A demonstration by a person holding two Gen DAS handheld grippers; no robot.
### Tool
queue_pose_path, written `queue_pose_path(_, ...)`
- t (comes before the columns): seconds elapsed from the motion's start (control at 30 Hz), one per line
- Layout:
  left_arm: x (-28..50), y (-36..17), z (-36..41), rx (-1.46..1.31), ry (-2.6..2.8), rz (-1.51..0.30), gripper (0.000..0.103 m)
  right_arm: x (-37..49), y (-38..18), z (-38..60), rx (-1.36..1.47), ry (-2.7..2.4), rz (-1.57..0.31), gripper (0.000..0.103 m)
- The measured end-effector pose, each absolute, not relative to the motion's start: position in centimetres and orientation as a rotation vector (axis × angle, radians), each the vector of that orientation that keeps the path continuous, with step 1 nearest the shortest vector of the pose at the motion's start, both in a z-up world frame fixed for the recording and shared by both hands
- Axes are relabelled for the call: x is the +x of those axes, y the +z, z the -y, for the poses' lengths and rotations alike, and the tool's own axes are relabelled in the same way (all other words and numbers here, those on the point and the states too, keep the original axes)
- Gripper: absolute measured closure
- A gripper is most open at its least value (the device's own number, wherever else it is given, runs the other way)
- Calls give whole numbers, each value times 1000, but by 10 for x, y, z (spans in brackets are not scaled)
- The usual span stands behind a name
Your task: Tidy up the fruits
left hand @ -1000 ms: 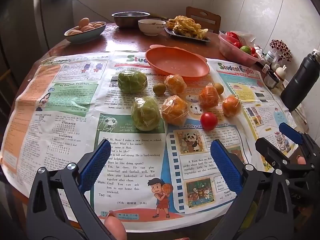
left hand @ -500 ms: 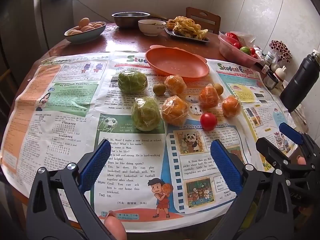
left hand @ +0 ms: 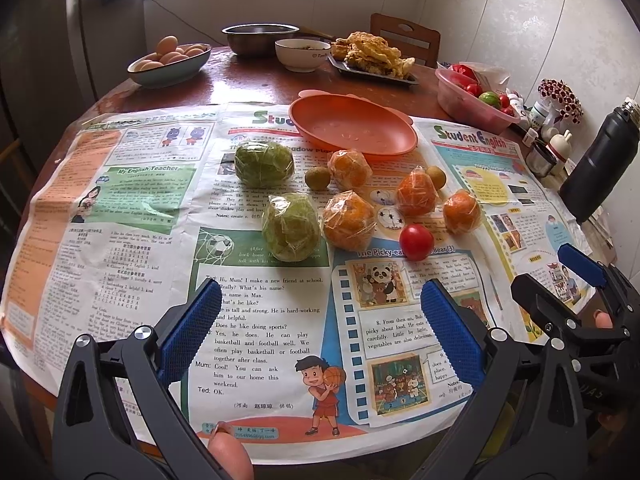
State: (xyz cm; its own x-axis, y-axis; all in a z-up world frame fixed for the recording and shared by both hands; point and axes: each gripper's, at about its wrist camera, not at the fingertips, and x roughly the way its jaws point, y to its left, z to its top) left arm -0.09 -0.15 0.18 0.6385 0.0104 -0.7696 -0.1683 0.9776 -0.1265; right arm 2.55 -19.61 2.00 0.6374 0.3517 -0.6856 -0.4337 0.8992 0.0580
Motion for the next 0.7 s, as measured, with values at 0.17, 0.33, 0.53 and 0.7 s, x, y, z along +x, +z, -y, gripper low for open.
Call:
queue_pose_path(0.17,0,2,2,-189,101,-873,9,26,19,197,-115,451,-757,4)
queue_pose_path(0.33,-1,2,2,-191,101,-872,9,26,20,196,-116,453,-756,4)
queue_pose_path(0.53,-1,3,2,-192,99,-871,9,26,19,195,-120,458,-757,4)
queue_pose_path(0.7,-1,4,1,-191,96,-870,9,26,19,195,-120,459,-756,4)
